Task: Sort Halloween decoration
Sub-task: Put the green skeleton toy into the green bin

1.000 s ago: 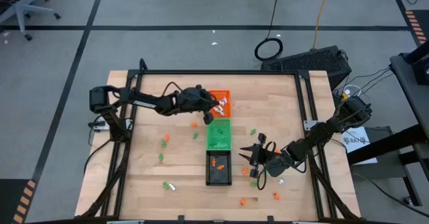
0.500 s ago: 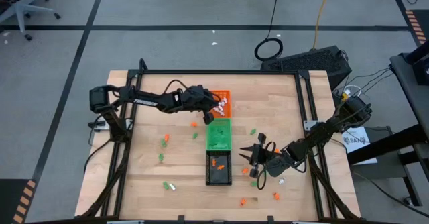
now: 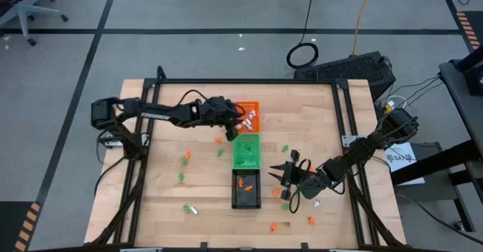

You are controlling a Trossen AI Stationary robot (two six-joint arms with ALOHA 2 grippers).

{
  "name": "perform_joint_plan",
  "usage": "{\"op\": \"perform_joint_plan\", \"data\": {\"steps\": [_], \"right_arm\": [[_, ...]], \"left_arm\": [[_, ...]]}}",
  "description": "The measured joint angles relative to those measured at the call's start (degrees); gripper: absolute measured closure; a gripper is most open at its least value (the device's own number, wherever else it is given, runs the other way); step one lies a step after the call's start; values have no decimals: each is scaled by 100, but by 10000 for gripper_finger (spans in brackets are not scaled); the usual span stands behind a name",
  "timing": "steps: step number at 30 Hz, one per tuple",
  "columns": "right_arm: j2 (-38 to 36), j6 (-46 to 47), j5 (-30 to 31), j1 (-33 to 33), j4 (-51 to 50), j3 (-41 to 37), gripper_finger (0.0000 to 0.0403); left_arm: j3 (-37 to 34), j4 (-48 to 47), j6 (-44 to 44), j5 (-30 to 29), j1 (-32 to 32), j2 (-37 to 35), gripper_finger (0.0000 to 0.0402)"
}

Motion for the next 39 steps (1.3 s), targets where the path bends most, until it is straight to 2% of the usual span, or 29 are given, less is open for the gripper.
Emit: {"op": "perform_joint_plan", "data": {"steps": [5, 10, 16, 18, 23, 31, 34, 39], "right_arm": [[0, 17, 0, 0, 1, 2, 314], [0, 17, 0, -2, 0, 4, 314], [0, -95, 2, -2, -10, 4, 314], [2, -139, 5, -5, -39, 4, 314], [2, -229, 31, -50, 6, 4, 314], [2, -243, 29, -92, 220, 7, 314], [2, -245, 33, -106, 218, 5, 314], [2, -275, 31, -215, 215, 7, 314]], "left_arm": [[-101, -621, 163, -251, -467, -829, 308], [-545, -1092, 120, -440, -963, -1479, 308], [-1299, -950, -855, -604, -1825, -1968, 308], [-1482, -717, -1036, -853, -2225, -2088, 308], [-1644, -702, -1056, -1781, -3159, -2162, 308], [-1639, -899, -1314, -2040, -4075, -2166, 308], [-1637, -1308, -1798, -2315, -4267, -2166, 308], [-1637, -2491, -3273, -2728, -4440, -2164, 308]]}}
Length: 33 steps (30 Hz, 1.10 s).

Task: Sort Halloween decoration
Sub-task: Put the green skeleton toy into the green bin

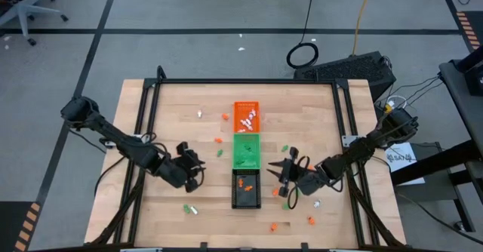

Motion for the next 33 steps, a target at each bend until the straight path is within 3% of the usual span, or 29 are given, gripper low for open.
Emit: {"op": "perform_joint_plan", "data": {"steps": [4, 7, 20, 29, 33], "right_arm": [[0, -210, -2, -128, -2, -2, 314], [0, -385, -3, -246, -2, -2, 314], [-45, -573, -51, -401, -402, -7, 314], [-623, 711, -675, -784, -2683, 267, 314], [-682, 759, -1492, -1120, -3468, 334, 305]], "left_arm": [[0, -1089, -1251, -11, -4, 0, 308], [0, -1566, -1648, 3, -48, 0, 308], [0, -2147, -1782, 139, -368, -13, 308], [2, -2025, -1454, 71, -367, -13, 308], [2, -1919, -1317, -57, -367, -13, 308]]}}
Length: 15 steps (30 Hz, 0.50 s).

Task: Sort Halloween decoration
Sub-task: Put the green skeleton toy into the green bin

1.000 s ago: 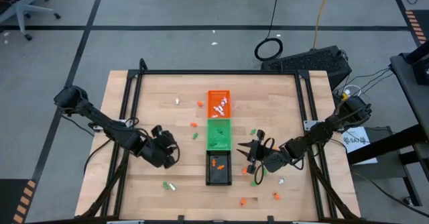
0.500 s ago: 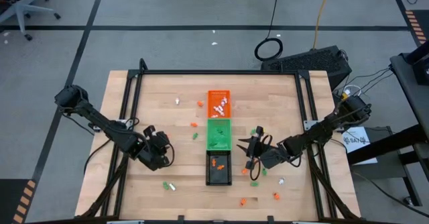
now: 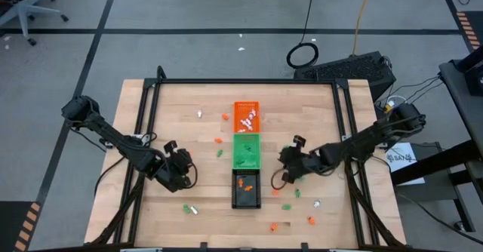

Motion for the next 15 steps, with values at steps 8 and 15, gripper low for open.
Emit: {"op": "perform_joint_plan", "data": {"steps": [8, 15], "right_arm": [[-2, -899, -1698, -1185, -1152, 362, 261], [-2, -2304, -2294, -1725, -1648, 668, 243]], "left_arm": [[0, 344, -36, -594, 0, 4, 308], [2, 608, -41, -879, 0, 12, 308]]}}
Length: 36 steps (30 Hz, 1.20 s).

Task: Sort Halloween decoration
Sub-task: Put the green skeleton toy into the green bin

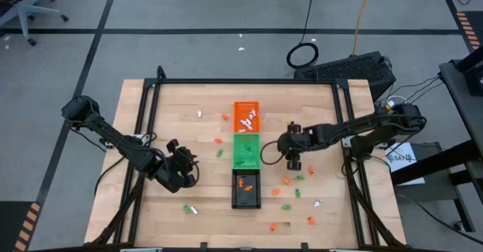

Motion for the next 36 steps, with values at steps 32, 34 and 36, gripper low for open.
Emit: {"op": "perform_joint_plan", "data": {"steps": [32, 34, 36], "right_arm": [[876, -1109, -494, -688, 57, 17, 392], [834, -975, -551, -679, 158, 11, 387], [750, -821, -568, -646, 238, -3, 385]], "left_arm": [[-2, 176, 160, -124, 2, 10, 308], [-2, 176, 160, -124, 2, 10, 308], [-2, 174, 176, -124, 2, 10, 308]]}}
